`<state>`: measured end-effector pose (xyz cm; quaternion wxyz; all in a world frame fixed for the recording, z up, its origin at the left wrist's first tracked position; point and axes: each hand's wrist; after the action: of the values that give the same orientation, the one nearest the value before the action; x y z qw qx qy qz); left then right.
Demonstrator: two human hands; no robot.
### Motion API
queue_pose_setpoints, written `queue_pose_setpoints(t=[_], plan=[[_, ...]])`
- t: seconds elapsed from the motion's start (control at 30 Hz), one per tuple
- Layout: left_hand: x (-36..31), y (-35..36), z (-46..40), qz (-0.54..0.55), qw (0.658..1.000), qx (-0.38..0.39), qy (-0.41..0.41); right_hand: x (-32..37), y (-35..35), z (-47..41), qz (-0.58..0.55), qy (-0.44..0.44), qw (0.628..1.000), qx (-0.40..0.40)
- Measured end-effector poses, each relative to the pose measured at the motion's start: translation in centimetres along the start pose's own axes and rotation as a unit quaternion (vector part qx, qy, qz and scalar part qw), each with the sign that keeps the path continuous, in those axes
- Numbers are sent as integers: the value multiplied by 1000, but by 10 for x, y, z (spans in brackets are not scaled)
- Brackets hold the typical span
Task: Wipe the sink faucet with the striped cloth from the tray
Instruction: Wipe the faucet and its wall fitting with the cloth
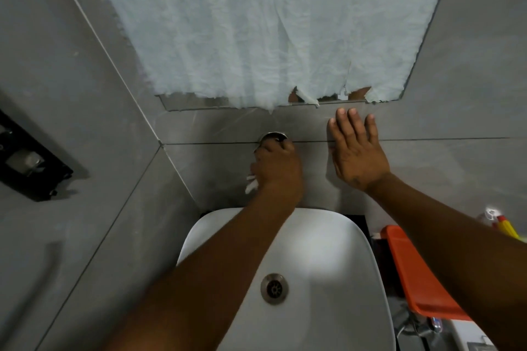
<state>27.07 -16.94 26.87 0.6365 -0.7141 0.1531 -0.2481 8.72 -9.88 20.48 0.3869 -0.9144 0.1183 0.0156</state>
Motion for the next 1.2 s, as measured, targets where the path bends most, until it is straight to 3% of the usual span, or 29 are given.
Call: queue_pose_setpoints(t=[0.07, 0.13, 0.2, 0.23, 0.27, 0.33, 0.37, 0.4, 0.43, 0.57, 0.7, 0.77, 0.9, 1.03, 1.07, 1.13, 1.2], plan=[[-13, -10, -17, -17, 999, 42, -10, -3, 1, 1, 6, -11, 1000, -2], [-19, -6, -27, 3, 999, 33, -24, -6, 0, 1, 16, -26, 1000, -3], [-9, 0, -32, 89, 995, -7, -43, -5, -1, 0, 18, -27, 999, -2], [1, 5, -39, 194, 980, 1, -48, -3, -2, 0, 15, -22, 1000, 1], [13, 6, -46, 342, 936, 47, -61, -1, -3, -1, 11, -17, 1000, 7], [35, 8, -46, 599, 777, 162, -103, 5, -7, -2, -7, -5, 1000, 29], [41, 12, -40, 673, 708, 185, -110, 6, -9, -3, -15, 0, 999, 45], [46, 16, -29, 704, 677, 188, -107, 7, -12, -2, -21, 3, 998, 57], [47, 21, -18, 714, 667, 183, -102, 7, -14, -2, -22, 3, 998, 65], [50, 52, 6, 674, 726, 107, -84, 13, -18, -5, -17, 23, 995, 97], [48, 67, 19, 721, 682, 82, -85, 16, -21, -3, -11, 41, 990, 138], [46, 70, 25, 759, 639, 85, -93, 14, -22, -3, -9, 41, 988, 145], [30, 80, 55, 867, 452, 185, -100, 16, -19, -4, -6, 50, 989, 142], [13, 91, 82, 903, 314, 222, -190, 16, -17, -4, -12, 63, 989, 133], [13, 89, 83, 907, 300, 225, -190, 19, -19, -4, -14, 68, 989, 133], [19, 85, 80, 910, 305, 220, -177, 36, -27, -3, -44, 109, 983, 141], [30, 77, 75, 913, 311, 213, -160, 66, -37, -1, -178, 218, 949, 144]])
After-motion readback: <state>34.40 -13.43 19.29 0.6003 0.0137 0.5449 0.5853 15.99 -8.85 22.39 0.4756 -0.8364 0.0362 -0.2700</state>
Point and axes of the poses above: each hand's wrist, its own z-axis away from the middle knuckle, its own y-axis out of the palm, x = y × z, and after that the axes turned 10 degrees about -z, right-handed
